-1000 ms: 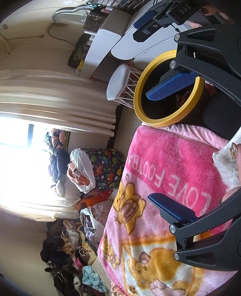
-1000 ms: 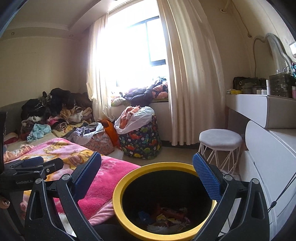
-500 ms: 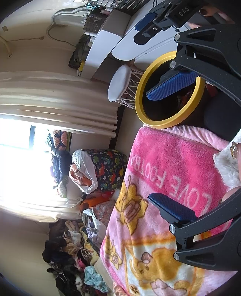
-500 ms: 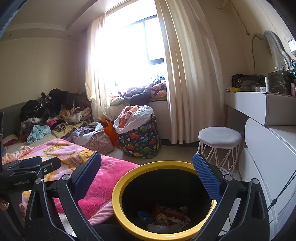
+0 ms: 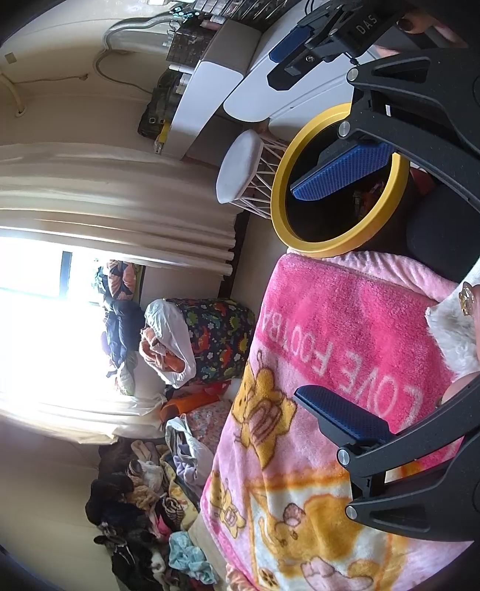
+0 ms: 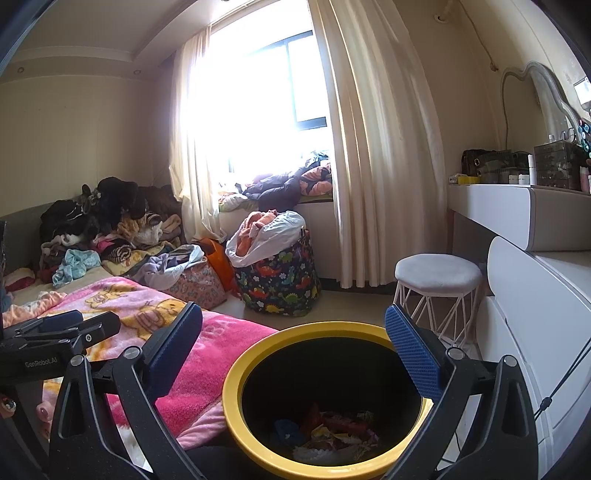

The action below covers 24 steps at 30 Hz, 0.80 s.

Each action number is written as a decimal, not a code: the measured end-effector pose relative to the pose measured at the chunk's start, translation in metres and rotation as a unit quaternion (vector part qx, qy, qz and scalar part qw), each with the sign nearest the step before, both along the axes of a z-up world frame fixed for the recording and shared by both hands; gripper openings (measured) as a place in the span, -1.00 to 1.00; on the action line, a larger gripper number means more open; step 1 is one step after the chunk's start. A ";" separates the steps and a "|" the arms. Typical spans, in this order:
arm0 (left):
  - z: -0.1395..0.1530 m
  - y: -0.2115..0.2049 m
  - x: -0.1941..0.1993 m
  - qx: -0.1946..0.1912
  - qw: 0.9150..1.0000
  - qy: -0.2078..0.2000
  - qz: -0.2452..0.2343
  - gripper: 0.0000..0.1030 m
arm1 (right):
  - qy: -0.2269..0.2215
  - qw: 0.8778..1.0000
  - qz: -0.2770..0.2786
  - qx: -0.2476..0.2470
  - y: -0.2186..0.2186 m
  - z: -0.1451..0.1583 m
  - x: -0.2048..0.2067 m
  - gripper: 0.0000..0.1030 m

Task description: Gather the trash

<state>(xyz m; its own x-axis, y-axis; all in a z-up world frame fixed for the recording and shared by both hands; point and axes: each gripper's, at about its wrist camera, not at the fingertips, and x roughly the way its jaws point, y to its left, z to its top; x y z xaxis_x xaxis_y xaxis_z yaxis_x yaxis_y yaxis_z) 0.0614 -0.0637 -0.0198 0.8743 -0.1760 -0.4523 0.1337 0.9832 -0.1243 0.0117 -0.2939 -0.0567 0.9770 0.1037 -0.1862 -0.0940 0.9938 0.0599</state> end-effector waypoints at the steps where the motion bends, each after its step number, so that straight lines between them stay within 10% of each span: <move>1: 0.000 0.000 -0.001 0.000 1.000 0.000 0.000 0.79 | -0.001 1.000 0.001 0.000 0.000 0.000 0.000 0.87; 24: -0.001 0.000 -0.001 0.001 1.000 0.000 0.000 0.79 | 0.000 1.000 0.000 0.000 0.001 0.000 0.000 0.87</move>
